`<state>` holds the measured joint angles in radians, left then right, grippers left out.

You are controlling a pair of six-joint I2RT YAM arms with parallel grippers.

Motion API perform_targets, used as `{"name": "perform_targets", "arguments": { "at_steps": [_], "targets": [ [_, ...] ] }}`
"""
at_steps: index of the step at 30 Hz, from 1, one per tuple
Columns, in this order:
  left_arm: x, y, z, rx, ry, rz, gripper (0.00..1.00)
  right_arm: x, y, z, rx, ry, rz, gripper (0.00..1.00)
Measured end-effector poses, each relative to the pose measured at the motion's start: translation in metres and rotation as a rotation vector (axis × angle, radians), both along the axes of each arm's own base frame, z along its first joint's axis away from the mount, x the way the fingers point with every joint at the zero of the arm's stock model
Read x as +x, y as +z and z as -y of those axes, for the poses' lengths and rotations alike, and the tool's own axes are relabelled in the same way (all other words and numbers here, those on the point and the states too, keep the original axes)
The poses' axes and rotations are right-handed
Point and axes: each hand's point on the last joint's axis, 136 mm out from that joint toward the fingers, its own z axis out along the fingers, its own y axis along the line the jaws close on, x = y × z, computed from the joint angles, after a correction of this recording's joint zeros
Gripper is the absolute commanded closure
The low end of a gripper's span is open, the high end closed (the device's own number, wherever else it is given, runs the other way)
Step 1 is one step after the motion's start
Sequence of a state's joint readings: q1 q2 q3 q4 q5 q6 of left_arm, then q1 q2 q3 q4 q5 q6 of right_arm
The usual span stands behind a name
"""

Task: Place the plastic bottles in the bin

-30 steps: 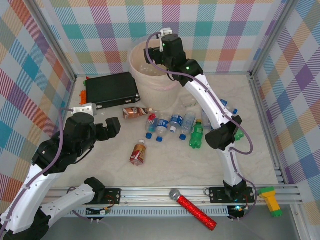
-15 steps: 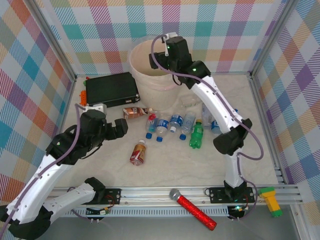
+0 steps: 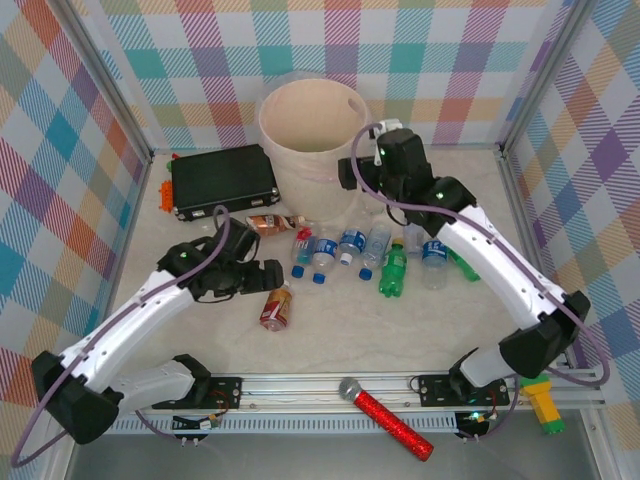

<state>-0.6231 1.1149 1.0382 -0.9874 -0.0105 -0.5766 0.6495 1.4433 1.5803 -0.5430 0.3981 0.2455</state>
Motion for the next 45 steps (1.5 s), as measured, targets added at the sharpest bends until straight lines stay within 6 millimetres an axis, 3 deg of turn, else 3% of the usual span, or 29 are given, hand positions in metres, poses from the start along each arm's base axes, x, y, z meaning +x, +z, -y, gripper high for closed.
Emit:
{"name": "perform_targets", "arguments": {
  "at_steps": [6,15,24,28,38,42,45],
  "targets": [
    [-0.008,-0.044,0.004,0.049,-0.016,-0.134,0.05,-0.026,-0.012,0.023,0.017,-0.03,-0.016,0.01],
    [-0.009,-0.096,0.018,0.085,-0.069,-0.265,0.13,-0.05,-0.011,0.049,0.039,-0.079,-0.009,0.01],
    [-0.008,-0.121,0.022,0.115,-0.112,-0.305,0.19,-0.053,-0.012,0.054,0.029,-0.095,-0.019,0.01],
    [-0.013,-0.13,0.021,0.121,-0.123,-0.327,0.26,-0.053,-0.013,0.055,0.029,-0.102,-0.019,0.01],
    [-0.015,-0.125,0.02,0.116,-0.136,-0.319,0.41,-0.053,-0.012,0.055,0.032,-0.104,-0.02,0.01],
    [-0.008,-0.101,0.022,0.099,-0.135,-0.265,0.4,-0.053,-0.012,0.055,0.036,-0.105,-0.02,0.01],
    [0.005,-0.069,0.03,0.069,-0.134,-0.198,0.41,-0.053,-0.012,0.055,0.037,-0.106,-0.02,0.01]
  ]
}}
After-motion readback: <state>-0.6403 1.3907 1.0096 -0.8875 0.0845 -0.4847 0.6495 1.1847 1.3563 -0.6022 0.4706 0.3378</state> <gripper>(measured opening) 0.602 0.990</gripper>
